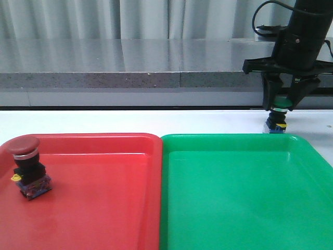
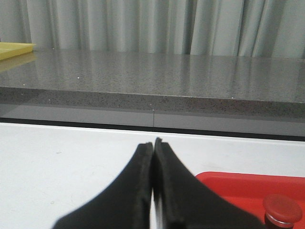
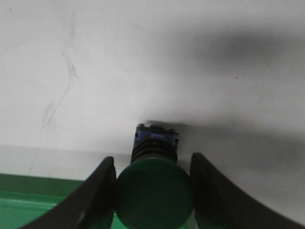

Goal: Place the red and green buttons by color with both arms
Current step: 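Lower the right gripper onto the green button and close on it, then lift the green button and lower it into the green tray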

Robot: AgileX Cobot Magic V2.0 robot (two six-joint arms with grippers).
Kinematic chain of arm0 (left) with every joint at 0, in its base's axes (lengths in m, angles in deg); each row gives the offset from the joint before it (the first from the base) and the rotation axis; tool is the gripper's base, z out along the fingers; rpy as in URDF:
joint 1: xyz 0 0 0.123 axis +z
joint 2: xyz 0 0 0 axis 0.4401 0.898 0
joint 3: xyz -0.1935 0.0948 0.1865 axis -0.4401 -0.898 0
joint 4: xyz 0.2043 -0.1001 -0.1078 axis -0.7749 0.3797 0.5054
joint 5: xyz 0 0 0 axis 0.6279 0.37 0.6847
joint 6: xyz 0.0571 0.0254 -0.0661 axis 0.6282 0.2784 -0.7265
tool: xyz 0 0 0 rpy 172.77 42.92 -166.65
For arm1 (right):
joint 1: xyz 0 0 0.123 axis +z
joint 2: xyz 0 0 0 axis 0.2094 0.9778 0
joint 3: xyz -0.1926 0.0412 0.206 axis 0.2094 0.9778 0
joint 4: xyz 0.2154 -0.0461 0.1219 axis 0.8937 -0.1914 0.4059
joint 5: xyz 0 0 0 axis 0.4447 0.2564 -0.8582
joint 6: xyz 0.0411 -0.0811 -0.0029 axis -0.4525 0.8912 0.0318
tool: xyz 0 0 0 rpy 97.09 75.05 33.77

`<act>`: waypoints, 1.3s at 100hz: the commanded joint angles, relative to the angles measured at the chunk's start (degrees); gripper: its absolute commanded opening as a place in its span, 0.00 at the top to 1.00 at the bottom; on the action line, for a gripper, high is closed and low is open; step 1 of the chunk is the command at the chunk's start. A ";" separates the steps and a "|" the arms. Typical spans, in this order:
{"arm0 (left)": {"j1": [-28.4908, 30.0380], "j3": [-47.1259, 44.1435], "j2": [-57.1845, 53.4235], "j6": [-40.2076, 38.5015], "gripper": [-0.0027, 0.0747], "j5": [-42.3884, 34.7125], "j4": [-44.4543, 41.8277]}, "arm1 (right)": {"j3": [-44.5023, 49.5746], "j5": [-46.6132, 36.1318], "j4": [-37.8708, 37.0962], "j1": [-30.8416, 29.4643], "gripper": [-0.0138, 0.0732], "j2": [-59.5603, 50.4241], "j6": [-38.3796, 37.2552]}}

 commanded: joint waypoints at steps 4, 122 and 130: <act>-0.09 -0.69 -1.80 -0.17 0.99 -4.39 0.24 | -2.19 -1.37 0.32 -0.01 0.56 -3.35 0.09; -0.09 -0.69 -1.80 -0.17 0.99 -4.39 0.24 | 9.19 4.08 -7.63 16.01 0.57 -26.38 -15.98; -0.09 -0.69 -1.80 -0.17 0.99 -4.39 0.24 | 13.43 2.04 -7.96 18.55 0.57 -27.20 -17.23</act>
